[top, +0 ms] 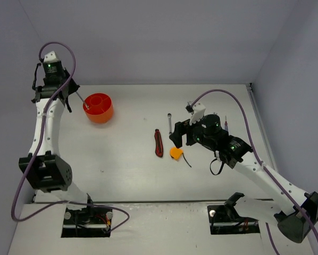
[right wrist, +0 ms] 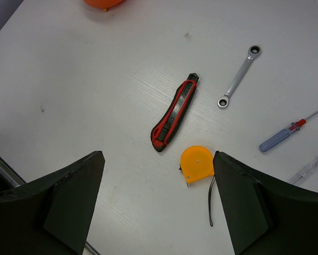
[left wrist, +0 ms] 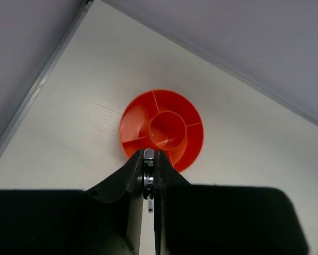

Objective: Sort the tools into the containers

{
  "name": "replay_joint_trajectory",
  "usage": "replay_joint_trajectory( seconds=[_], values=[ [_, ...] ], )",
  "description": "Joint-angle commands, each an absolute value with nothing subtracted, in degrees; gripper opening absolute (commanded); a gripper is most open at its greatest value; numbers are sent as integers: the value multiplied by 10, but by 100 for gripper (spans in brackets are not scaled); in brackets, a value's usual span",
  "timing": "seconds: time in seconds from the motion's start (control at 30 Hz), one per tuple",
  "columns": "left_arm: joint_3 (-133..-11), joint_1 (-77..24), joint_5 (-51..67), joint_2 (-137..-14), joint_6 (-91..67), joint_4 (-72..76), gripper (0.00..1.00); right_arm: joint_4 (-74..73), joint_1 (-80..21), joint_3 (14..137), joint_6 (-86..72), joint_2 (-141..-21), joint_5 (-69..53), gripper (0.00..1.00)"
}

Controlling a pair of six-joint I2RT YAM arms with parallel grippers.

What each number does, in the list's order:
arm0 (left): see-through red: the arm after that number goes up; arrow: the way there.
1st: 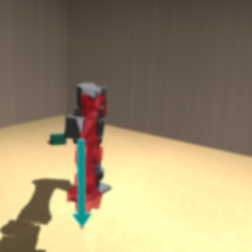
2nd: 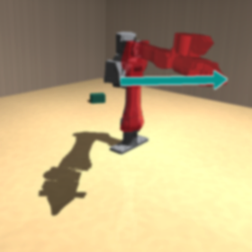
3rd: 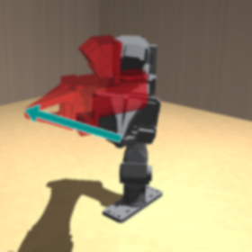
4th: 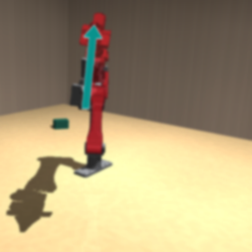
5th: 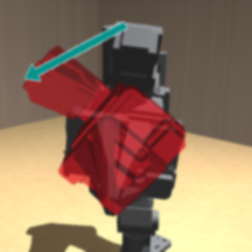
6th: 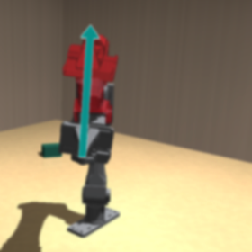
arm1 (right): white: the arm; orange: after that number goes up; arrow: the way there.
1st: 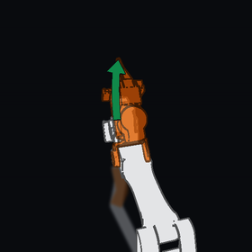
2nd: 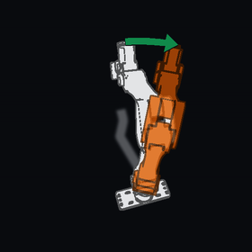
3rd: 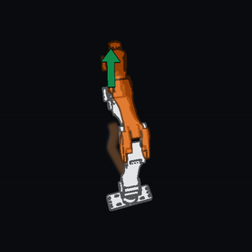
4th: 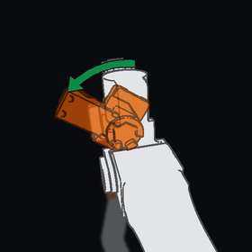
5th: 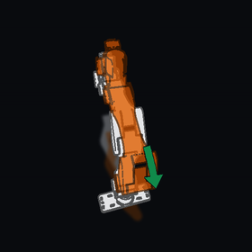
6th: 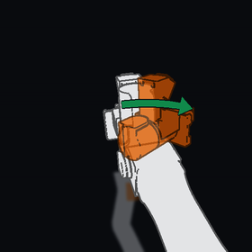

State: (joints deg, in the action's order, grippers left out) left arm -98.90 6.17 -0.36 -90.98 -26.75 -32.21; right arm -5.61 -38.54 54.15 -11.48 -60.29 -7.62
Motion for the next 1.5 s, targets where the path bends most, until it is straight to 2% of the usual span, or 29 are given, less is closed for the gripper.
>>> replay_joint_trajectory(
  seconds=[0.0,0.2,0.57,1.27,1.37,1.47],
  values=[
    [-1083,79,-19,-967,-215,-271,0,-38,-382,537,-128,-579,-65,81],
    [-1112,83,36,-1027,-79,-200,0,-43,-380,521,-132,-563,-75,81],
    [-1112,83,116,-1084,17,-147,0,-52,-378,514,-156,-562,-80,81],
    [-1148,82,130,-1185,-11,-222,0,-61,-378,496,-186,-554,-71,81],
    [-1153,83,127,-1194,-10,-235,3,-62,-378,494,-188,-552,-70,81],
    [-1153,83,127,-1201,-5,-236,12,-63,-377,492,-187,-551,-66,81]
  ],
)
